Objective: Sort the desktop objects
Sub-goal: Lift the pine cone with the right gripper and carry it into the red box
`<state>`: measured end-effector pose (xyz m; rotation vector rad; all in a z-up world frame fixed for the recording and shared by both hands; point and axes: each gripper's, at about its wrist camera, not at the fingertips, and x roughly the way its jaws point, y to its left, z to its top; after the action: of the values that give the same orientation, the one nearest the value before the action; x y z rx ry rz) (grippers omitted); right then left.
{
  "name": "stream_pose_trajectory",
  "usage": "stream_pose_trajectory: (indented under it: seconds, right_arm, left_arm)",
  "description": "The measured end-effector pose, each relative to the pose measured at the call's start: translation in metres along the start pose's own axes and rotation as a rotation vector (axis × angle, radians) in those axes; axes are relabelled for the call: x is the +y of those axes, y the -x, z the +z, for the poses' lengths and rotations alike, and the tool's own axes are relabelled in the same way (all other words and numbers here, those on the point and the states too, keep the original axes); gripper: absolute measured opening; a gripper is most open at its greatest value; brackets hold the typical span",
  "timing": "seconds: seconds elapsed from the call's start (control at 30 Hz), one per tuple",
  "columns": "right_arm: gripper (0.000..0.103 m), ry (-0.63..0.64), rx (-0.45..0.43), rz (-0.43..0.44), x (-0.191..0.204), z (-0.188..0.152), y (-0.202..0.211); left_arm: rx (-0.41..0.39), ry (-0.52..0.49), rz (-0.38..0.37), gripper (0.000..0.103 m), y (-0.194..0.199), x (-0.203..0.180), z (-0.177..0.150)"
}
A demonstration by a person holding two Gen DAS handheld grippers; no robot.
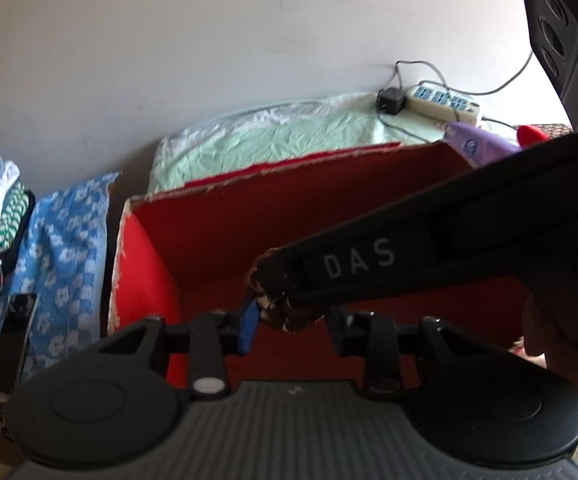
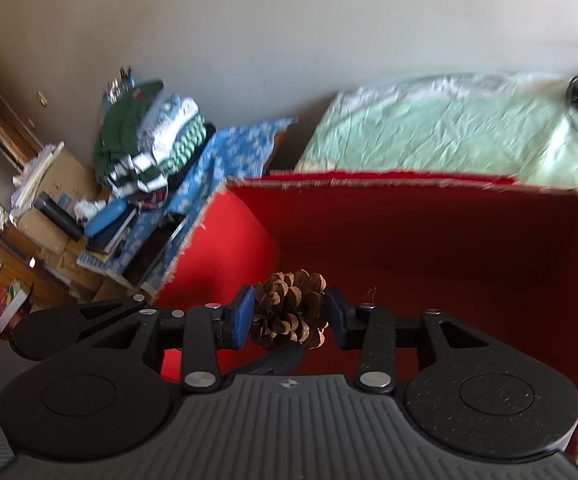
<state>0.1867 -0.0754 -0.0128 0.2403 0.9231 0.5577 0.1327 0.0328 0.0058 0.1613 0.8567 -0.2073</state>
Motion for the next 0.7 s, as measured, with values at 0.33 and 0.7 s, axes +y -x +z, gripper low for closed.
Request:
stream_pose_trajectory:
  seconds: [0.33,0.7]
  right_arm:
    - [0.043,0.153,0.241,0.004,0.020,0.000,-0.058]
    - [0.036,0.201,0.345,0.045,0.000,-0.009,-0.050]
  left_arm:
    - [0.126,0.117,0.049,0.035,-0.027,0.014,-0.019]
    - [0.156,0.127,0.056,0.033,-0.031,-0.014,-0.019]
